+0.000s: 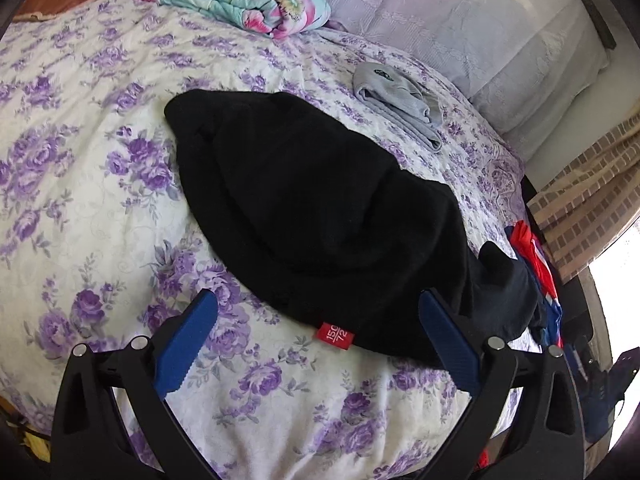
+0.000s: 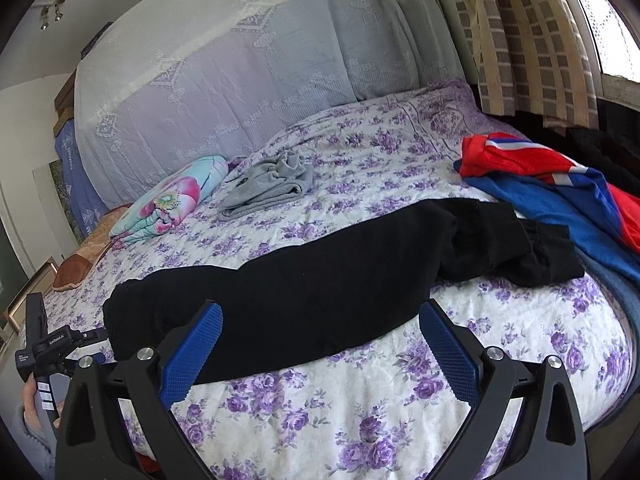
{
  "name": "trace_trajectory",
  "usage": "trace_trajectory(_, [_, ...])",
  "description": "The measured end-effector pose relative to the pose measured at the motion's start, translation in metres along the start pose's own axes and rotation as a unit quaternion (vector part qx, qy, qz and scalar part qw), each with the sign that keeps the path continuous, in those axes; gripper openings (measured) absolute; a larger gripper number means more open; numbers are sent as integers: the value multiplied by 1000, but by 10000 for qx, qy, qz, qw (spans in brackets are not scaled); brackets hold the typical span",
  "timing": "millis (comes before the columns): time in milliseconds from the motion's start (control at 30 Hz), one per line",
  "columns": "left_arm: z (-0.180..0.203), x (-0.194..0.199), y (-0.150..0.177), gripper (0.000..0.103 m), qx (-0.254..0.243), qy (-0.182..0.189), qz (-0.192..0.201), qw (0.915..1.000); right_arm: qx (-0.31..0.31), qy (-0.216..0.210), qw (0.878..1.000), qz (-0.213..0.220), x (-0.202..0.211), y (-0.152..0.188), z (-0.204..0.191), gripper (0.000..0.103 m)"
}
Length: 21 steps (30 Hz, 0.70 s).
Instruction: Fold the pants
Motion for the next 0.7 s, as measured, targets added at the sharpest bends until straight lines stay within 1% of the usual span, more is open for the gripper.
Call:
trace_trajectory(133, [-8,-22,-10,98,295,85,-104,9995,-213,2,9996,-172,-20,7,17,99])
trace_trajectory(233, [-7,-25,-16,98,240,10,20,9997,-487,35,9984,-270,-32,10,36,99])
trace_trajectory(333, [-10,-27,-24,98,303,94,142,9994,-875,-154,9954,-368,-43,14,54,99])
trace_trajectory(433, [-14,-32,-41,98,639,256,232,9974,-1381,-449,9886,-408,-53,17,73,99])
trace_trajectory(533, [-12,-37,-59,98,900,412,245,9948,-1873,-758,9788,-346,-58,20,89,99])
trace_trajectory(600, [-6,-36,-69,98,857,607,388,9937,-1950,-852,9768,-236,-58,17,92,99])
trace_trajectory(633, [-5,-35,-73,96,799,650,445,9937,-1951,-854,9768,-217,-58,15,92,99])
trace_trajectory(700, [-5,-31,-77,89,783,689,579,9929,-1983,-909,9756,-248,-61,11,94,99])
Point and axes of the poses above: each gripper's, at about its wrist camera, not at the fingertips, and x roughly against the way its jaws point, z to its right, y to its underside, the point moved 9 cm from there along -x, roughly the way its jaws point, and after that the axes turned 10 degrees about -z, right-handed, at the moved point
